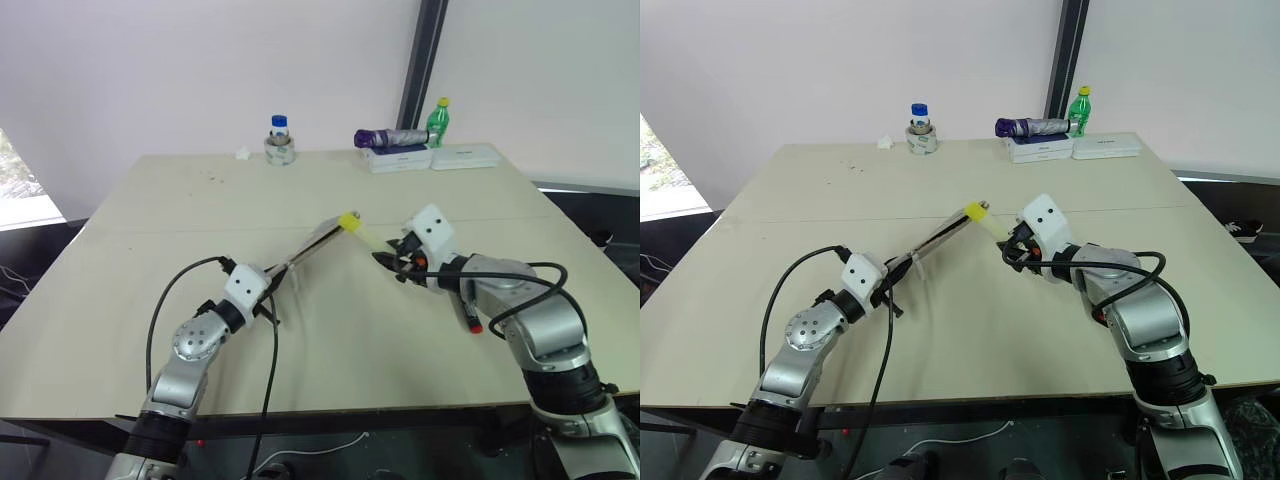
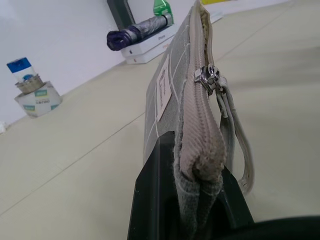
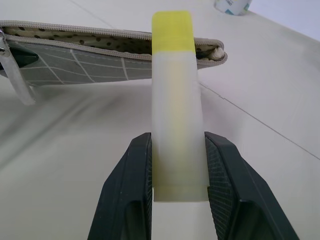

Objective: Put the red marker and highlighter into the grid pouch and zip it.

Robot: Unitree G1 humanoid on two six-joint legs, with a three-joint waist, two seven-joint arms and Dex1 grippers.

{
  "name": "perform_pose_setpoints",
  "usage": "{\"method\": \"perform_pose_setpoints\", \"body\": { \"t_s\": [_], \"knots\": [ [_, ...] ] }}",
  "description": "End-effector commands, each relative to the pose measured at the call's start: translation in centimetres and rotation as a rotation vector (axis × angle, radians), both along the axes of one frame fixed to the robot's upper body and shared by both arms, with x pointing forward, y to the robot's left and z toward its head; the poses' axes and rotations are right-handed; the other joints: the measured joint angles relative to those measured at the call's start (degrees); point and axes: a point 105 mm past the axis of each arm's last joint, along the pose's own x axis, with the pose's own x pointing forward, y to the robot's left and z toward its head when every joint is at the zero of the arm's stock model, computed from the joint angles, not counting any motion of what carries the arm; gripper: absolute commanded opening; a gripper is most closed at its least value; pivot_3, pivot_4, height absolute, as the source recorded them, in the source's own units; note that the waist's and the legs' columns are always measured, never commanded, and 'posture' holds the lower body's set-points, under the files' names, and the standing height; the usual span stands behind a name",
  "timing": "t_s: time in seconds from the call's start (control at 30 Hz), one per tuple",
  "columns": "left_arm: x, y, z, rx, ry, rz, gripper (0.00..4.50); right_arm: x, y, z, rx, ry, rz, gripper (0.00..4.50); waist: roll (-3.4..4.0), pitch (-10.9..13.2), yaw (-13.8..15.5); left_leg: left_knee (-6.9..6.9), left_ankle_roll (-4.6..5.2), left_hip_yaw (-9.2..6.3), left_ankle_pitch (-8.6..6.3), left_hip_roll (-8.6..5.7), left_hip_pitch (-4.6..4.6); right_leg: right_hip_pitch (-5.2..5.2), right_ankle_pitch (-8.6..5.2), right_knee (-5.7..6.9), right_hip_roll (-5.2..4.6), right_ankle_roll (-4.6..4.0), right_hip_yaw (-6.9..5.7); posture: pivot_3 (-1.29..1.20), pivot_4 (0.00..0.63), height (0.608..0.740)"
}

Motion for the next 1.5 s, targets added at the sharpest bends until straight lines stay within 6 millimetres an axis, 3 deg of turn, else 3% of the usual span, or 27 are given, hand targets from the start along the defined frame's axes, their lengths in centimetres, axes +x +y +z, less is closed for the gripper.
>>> {"method": "perform_pose_setpoints", "body": {
  "t_s": [0.03,0.57,0.83,0.97,1.03,1.23,1.37,1.47,1.5],
  "knots": [
    [-0.4,-0.4,1.5,-0.013,-0.061,-0.021,0.0,0.1,0.5,1.2,-0.004,-0.039,0.014,0.88,0.0,0.0,0.0,0.0,0.0,0.0,0.0,0.0,0.0,0.0,0.0,0.0,0.0,0.0,0.0,0.0,0.15,0.736],
    [-0.5,-0.6,1.7,0.016,-0.083,-0.038,0.0,0.0,0.4,0.1,-0.064,-0.013,0.03,0.88,0.0,0.0,0.0,0.0,0.0,0.0,0.0,0.0,0.0,0.0,0.0,-0.01,0.0,0.0,0.0,0.0,0.15,0.736],
    [-1.5,-1.2,0.8,0.237,-0.156,-0.137,0.0,-1.9,0.7,-2.6,-0.313,0.038,0.174,0.88,0.0,0.0,0.1,-0.01,0.0,0.02,0.0,0.0,-0.02,0.0,0.0,-0.07,-0.01,0.0,-0.01,0.0,0.15,0.736],
    [-2.4,-1.5,-0.3,0.367,-0.176,-0.23,0.0,-2.7,1.2,-3.4,-0.364,0.059,0.243,0.88,0.0,0.0,-0.1,-0.06,0.01,0.01,-0.01,0.02,-0.03,0.02,0.0,-0.23,-0.01,-0.01,-0.02,0.0,0.15,0.736],
    [-3.0,-2.0,-0.7,0.412,-0.189,-0.29,0.0,-3.3,2.4,-3.7,-0.364,0.066,0.305,0.88,0.0,0.0,-0.1,-0.07,0.03,0.01,-0.02,0.09,-0.03,0.03,0.01,-0.31,-0.01,-0.01,-0.01,0.0,0.15,0.736],
    [-3.8,-2.7,-0.9,0.441,-0.209,-0.374,0.0,-3.8,4.3,-3.6,-0.335,0.067,0.374,0.88,0.0,0.0,0.0,-0.07,0.14,0.02,-0.1,0.25,-0.05,0.14,0.02,-0.58,0.02,0.01,-0.04,0.0,0.15,0.736],
    [-3.9,-2.5,-1.0,0.453,-0.205,-0.376,0.0,-3.9,4.4,-2.8,-0.294,0.066,0.372,2.9,0.0,0.0,0.0,-0.07,0.15,0.02,-0.1,0.25,-0.06,0.15,0.03,-0.6,0.02,0.01,-0.05,0.0,0.15,0.736],
    [-3.2,-2.1,-1.0,0.408,-0.172,-0.326,0.0,-4.0,3.4,-1.3,-0.253,0.045,0.341,4.41,0.0,0.0,0.1,-0.06,0.16,0.01,-0.11,0.25,-0.06,0.17,0.03,-0.62,0.02,0.01,-0.08,0.0,0.15,0.736],
    [-2.9,-2.0,-0.9,0.383,-0.153,-0.302,0.0,-4.1,2.9,-0.9,-0.241,0.039,0.329,4.41,0.0,0.0,0.1,-0.06,0.16,0.01,-0.11,0.25,-0.06,0.18,0.03,-0.63,0.02,0.03,-0.07,0.0,0.15,0.736]
  ]
}}
